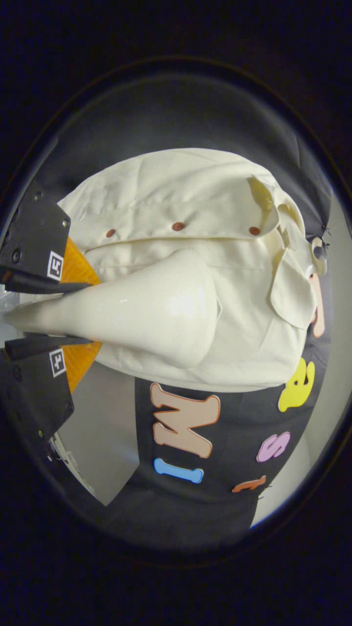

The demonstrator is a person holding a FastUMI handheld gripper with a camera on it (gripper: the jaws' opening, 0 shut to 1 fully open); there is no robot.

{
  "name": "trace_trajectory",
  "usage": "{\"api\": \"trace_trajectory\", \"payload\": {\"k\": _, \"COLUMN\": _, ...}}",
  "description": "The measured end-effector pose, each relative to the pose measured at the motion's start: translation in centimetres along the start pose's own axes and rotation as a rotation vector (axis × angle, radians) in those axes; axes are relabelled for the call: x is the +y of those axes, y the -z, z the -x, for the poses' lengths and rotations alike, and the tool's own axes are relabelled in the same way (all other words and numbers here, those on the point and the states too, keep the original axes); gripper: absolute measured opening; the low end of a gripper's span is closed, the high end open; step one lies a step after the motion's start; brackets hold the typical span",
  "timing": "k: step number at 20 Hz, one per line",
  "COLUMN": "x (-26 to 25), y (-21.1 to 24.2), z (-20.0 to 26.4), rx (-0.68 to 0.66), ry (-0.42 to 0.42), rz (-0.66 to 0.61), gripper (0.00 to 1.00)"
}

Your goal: Iron the clothes twice with a garment steamer, once on the left side and once on the right side.

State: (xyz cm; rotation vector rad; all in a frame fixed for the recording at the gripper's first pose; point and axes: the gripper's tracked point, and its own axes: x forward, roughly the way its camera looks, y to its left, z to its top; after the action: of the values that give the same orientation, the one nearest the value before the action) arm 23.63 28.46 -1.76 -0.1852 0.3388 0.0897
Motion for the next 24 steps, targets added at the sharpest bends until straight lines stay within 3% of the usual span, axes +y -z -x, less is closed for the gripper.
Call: {"api": "trace_trajectory", "payload": {"k": 24, "x": -0.1, "y": 18.5, "z": -5.8, "rx": 0.259, "ry": -0.003, "rz": -0.019, "gripper": 0.36}}
